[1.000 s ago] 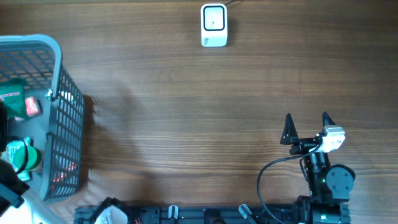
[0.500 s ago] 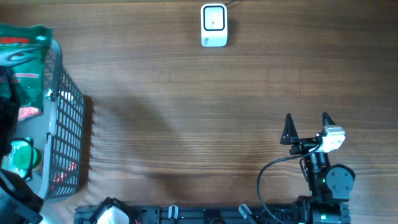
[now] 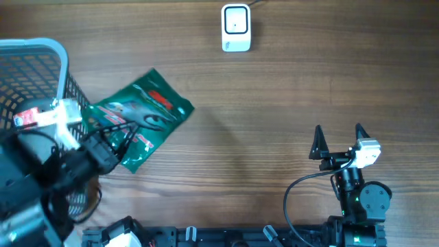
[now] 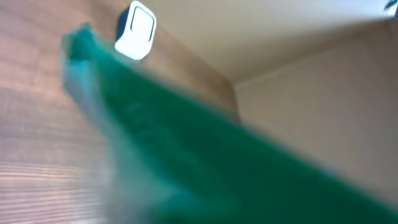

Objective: Scan the item barcode
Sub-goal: 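Lift green 3M pack out and place it on table center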

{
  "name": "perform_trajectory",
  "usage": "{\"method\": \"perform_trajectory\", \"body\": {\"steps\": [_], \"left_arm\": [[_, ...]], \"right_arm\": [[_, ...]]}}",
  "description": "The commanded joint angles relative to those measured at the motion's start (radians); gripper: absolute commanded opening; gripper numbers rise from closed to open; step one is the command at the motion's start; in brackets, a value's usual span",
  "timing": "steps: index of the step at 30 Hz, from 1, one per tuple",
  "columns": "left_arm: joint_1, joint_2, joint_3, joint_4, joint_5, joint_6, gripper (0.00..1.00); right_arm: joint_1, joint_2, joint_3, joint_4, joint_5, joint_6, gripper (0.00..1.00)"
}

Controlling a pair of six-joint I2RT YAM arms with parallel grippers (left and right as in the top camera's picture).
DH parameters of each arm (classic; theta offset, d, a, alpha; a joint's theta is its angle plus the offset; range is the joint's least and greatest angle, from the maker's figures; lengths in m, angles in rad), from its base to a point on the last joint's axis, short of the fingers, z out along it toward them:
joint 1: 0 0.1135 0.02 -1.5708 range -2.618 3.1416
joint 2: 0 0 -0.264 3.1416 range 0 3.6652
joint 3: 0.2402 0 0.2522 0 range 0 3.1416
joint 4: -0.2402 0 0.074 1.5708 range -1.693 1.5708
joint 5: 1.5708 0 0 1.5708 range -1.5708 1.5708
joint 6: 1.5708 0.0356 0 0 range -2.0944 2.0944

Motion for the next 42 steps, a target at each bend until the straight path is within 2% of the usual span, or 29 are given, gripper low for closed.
{"method": "perform_trajectory", "body": {"steps": [1,3,5,8,9,12,16,17,18,19,20,21,22,23,25,27,30,32,34,38,40,42], "left_arm": [[-0.137,0.007,-0.204,0.164,-0.006,-0.002,0.04],[-0.271,0.043,-0.345,0.371,-0.008,-0.077,0.04],[-0.422,0.125,-0.405,0.518,-0.136,-0.166,0.04],[-0.651,0.29,-0.407,0.63,-0.279,-0.185,0.04],[-0.794,0.422,-0.407,0.717,-0.313,-0.187,0.04],[-0.884,0.573,-0.407,0.773,-0.338,-0.228,0.04],[-0.902,0.737,-0.407,0.83,-0.403,-0.288,0.04],[-0.902,0.737,-0.407,0.821,-0.434,-0.29,0.07],[-0.9,0.724,-0.407,0.811,-0.466,-0.289,0.23],[-0.899,0.714,-0.407,0.809,-0.475,-0.289,0.33],[-0.895,0.692,-0.406,0.808,-0.478,-0.289,0.51],[-0.888,0.658,-0.399,0.808,-0.482,-0.289,0.77],[-0.882,0.631,-0.388,0.797,-0.502,-0.289,0.91],[-0.874,0.594,-0.36,0.753,-0.556,-0.288,0.99],[-0.861,0.531,-0.294,0.655,-0.673,-0.285,1.0],[-0.834,0.439,-0.156,0.5,-0.863,-0.286,1.0],[-0.781,0.338,0.04,0.392,-1.096,-0.29,1.0],[-0.71,0.278,0.13,0.373,-1.22,-0.339,1.0],[-0.583,0.217,0.172,0.376,-1.316,-0.466,1.0],[-0.236,0.173,0.172,0.35,-1.348,-0.642,1.0],[-0.055,0.207,0.172,0.276,-1.316,-0.687,1.0],[0.118,0.274,0.172,0.144,-1.22,-0.724,1.0]], "right_arm": [[0.005,-0.006,-0.001,0.003,0.014,-0.009,1.0],[0.005,-0.006,-0.001,0.003,0.014,-0.009,0.99],[0.005,-0.006,-0.001,0.003,0.014,-0.009,1.0],[0.005,-0.006,-0.001,0.002,0.014,-0.009,1.0],[0.005,-0.006,-0.001,0.003,0.014,-0.009,1.0],[0.005,-0.006,-0.001,0.003,0.014,-0.009,1.0],[0.005,-0.006,-0.001,0.002,0.014,-0.009,1.0],[0.005,-0.006,-0.001,0.002,0.014,-0.009,1.0],[0.005,-0.006,-0.001,0.002,0.014,-0.008,1.0],[0.005,-0.006,-0.001,0.003,0.014,-0.009,1.0],[0.005,-0.006,-0.001,0.003,0.014,-0.009,1.0],[0.005,-0.006,-0.001,0.002,0.014,-0.009,1.0],[0.005,-0.006,-0.001,0.002,0.014,-0.008,1.0],[0.005,-0.006,-0.001,0.003,0.014,-0.008,0.99],[0.005,-0.006,-0.001,0.002,0.014,-0.008,1.0],[0.005,-0.006,-0.001,0.002,0.014,-0.009,1.0],[0.005,-0.006,-0.001,0.003,0.014,-0.009,1.0],[0.005,-0.006,-0.001,0.002,0.014,-0.008,1.0],[0.005,-0.006,-0.001,0.002,0.014,-0.009,1.0],[0.005,-0.006,-0.001,0.003,0.014,-0.008,1.0],[0.005,-0.006,-0.001,0.002,0.014,-0.009,1.0],[0.005,-0.006,-0.001,0.002,0.014,-0.009,1.0]]}}
